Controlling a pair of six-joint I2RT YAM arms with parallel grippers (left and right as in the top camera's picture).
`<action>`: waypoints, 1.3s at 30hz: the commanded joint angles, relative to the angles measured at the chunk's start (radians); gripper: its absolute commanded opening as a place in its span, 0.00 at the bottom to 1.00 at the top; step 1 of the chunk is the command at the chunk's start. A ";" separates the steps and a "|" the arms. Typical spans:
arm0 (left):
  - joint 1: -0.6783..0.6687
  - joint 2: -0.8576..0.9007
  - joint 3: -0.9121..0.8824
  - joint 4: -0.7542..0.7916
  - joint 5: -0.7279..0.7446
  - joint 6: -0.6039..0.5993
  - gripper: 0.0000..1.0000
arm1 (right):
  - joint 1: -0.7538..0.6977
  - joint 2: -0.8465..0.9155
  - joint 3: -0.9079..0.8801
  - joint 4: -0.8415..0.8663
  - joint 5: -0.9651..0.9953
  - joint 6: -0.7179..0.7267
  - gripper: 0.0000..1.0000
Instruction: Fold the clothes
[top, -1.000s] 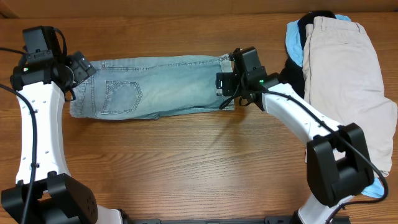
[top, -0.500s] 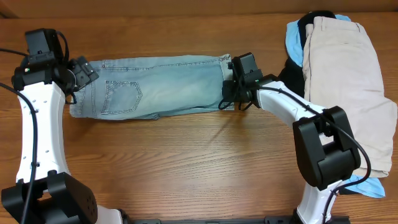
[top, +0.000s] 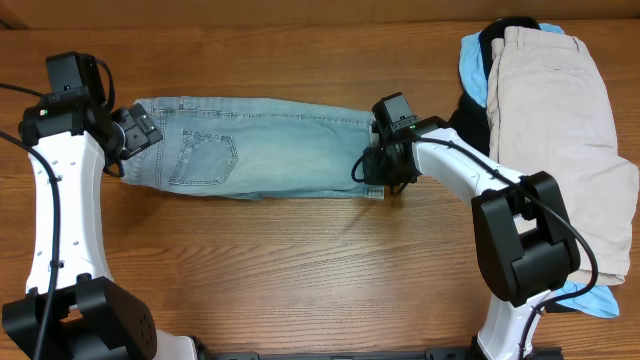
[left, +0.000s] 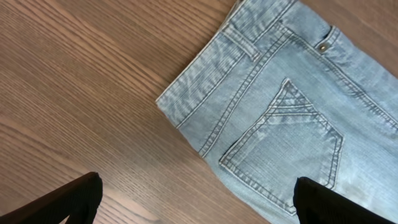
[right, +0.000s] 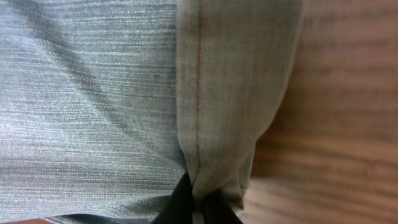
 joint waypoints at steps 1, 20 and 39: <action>-0.005 0.012 -0.013 -0.011 0.031 0.072 1.00 | -0.010 -0.049 0.019 -0.059 0.005 -0.001 0.26; 0.060 0.182 -0.014 0.284 0.272 0.485 1.00 | -0.026 -0.178 0.255 -0.246 -0.058 -0.099 0.73; 0.176 0.418 -0.014 0.414 0.491 0.507 0.97 | -0.027 -0.178 0.255 -0.239 0.004 -0.122 0.74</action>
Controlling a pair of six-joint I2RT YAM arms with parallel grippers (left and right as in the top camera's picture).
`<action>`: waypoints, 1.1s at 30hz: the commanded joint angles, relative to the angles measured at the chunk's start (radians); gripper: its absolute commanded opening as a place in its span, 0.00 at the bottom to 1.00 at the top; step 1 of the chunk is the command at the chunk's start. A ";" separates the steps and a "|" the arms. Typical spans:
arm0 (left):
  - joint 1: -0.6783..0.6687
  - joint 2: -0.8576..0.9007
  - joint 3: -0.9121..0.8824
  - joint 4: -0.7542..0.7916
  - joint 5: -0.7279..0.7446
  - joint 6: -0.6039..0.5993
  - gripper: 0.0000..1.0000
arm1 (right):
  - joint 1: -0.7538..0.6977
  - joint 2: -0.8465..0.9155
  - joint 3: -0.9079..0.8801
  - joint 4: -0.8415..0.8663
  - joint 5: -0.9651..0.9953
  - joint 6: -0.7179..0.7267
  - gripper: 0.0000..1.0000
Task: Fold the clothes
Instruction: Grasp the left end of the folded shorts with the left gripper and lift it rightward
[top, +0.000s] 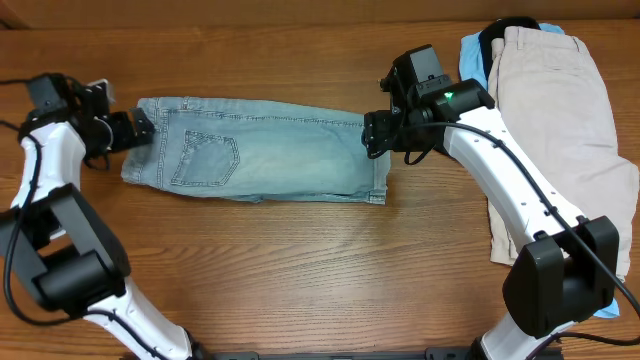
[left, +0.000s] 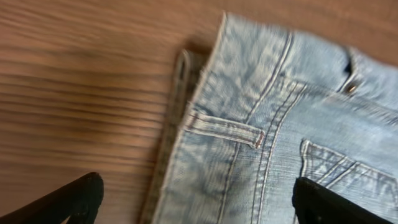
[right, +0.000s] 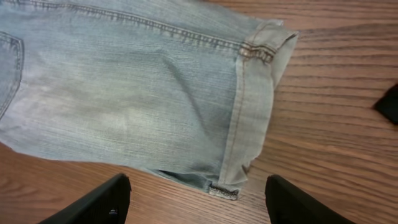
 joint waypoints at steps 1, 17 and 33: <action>-0.008 0.046 -0.005 -0.005 0.047 0.023 0.96 | 0.005 -0.005 0.005 0.006 0.042 -0.008 0.73; -0.008 0.149 -0.005 -0.122 0.123 0.027 0.93 | 0.005 -0.005 0.005 0.005 0.066 -0.033 0.75; -0.023 0.177 -0.005 -0.220 0.174 -0.012 0.04 | 0.005 -0.005 0.005 0.008 0.076 -0.034 0.63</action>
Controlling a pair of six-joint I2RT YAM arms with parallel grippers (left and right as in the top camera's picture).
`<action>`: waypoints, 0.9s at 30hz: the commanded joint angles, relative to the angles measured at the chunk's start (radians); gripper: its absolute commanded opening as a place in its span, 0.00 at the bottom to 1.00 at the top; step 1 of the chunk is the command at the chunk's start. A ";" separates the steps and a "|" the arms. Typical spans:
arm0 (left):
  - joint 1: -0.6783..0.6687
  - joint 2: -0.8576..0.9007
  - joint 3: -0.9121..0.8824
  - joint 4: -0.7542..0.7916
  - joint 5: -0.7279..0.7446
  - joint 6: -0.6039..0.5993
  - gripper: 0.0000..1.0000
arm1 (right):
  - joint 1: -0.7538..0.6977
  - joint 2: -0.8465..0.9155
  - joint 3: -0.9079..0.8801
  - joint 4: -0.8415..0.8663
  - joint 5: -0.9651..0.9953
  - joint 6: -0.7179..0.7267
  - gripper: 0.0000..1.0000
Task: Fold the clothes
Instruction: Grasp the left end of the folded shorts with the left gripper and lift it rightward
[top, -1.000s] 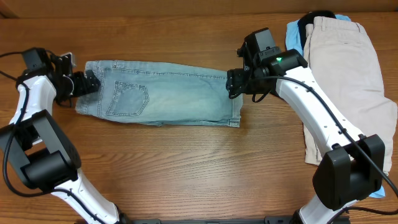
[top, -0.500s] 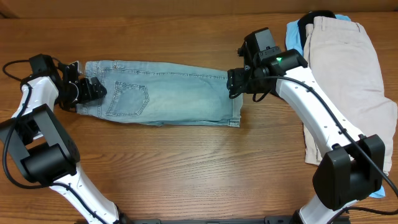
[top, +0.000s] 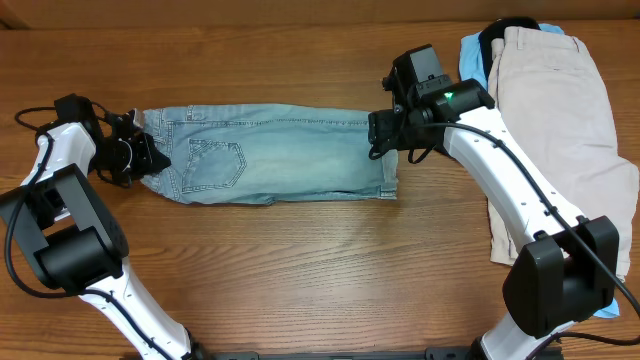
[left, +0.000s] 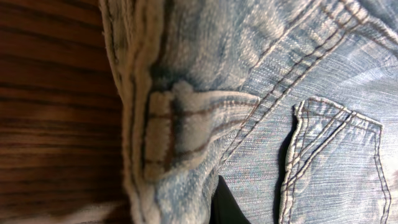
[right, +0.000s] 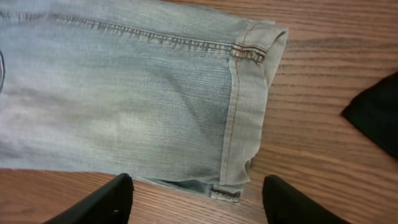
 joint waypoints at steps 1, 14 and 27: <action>-0.016 0.044 -0.015 -0.013 0.010 -0.026 0.04 | 0.005 -0.005 0.005 0.004 0.009 -0.010 0.59; -0.015 0.044 0.369 -0.396 -0.045 -0.014 0.04 | -0.006 0.069 0.004 0.056 -0.035 -0.001 0.04; -0.150 0.043 0.799 -0.705 -0.174 0.038 0.04 | -0.006 0.315 0.004 0.110 -0.198 0.004 0.04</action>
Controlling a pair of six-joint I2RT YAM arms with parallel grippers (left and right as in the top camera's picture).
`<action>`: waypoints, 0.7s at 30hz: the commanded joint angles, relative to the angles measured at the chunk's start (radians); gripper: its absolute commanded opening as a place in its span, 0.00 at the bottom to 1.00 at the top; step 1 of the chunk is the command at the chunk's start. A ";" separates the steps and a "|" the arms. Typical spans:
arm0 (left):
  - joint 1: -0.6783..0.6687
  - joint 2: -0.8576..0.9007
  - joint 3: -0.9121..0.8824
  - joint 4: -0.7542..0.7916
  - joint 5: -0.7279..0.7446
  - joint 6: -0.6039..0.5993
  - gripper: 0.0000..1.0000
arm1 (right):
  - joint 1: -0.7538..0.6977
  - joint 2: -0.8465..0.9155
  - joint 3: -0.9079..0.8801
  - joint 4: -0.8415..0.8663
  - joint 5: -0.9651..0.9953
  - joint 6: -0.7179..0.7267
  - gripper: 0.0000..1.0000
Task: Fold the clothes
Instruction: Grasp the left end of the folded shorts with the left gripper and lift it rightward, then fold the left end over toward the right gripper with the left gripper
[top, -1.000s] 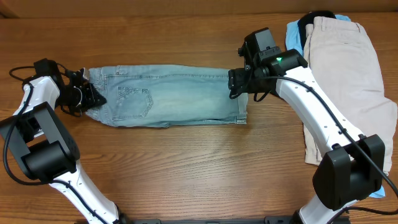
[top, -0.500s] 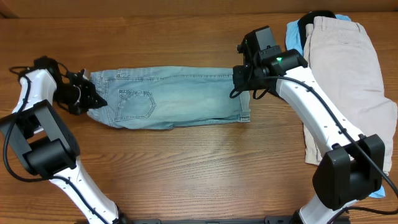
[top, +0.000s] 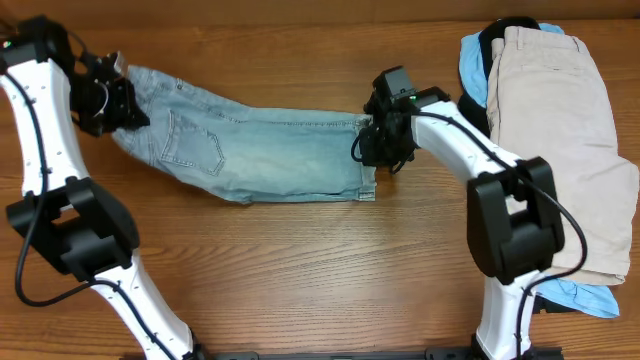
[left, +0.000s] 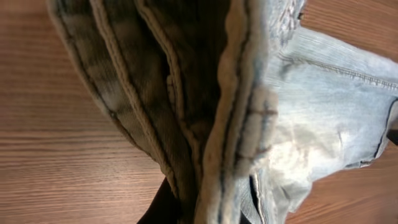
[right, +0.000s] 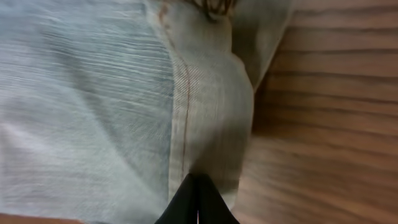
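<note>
Light blue jeans (top: 260, 150) lie lengthwise across the table, pocket side up, slanting from far left to middle right. My left gripper (top: 118, 100) is shut on the bunched waistband (left: 205, 93) at the far left, with the folds packed between its jaws (left: 205, 208) and raised off the wood. My right gripper (top: 372, 150) is shut on the leg hem (right: 205, 112), its dark fingertips (right: 198, 199) pressed together on the cuff against the table.
A pile of clothes lies at the right: beige trousers (top: 560, 130) on top, a light blue garment (top: 472, 60) and a black garment (top: 470, 115) under them, close behind my right arm. Bare wooden table (top: 300, 280) runs in front of the jeans.
My left gripper, then low at the waistband, now holds it raised and farther back-left, slanting the jeans. My right gripper, then open above the hem, is now down and shut on it.
First my right gripper was shut on the hem and my left hung open over the waistband. Then both were open above the jeans. Then the left was down on the waistband, the right still open. Now each end is gripped.
</note>
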 joint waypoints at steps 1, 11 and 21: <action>-0.084 -0.008 0.105 -0.043 -0.054 0.023 0.04 | -0.004 0.029 0.005 0.013 -0.056 0.015 0.04; -0.301 -0.007 0.195 -0.060 -0.072 -0.013 0.04 | -0.004 0.059 0.005 0.011 -0.057 0.034 0.04; -0.535 -0.005 0.193 0.027 -0.117 -0.158 0.04 | -0.004 0.059 0.005 0.011 -0.069 0.037 0.04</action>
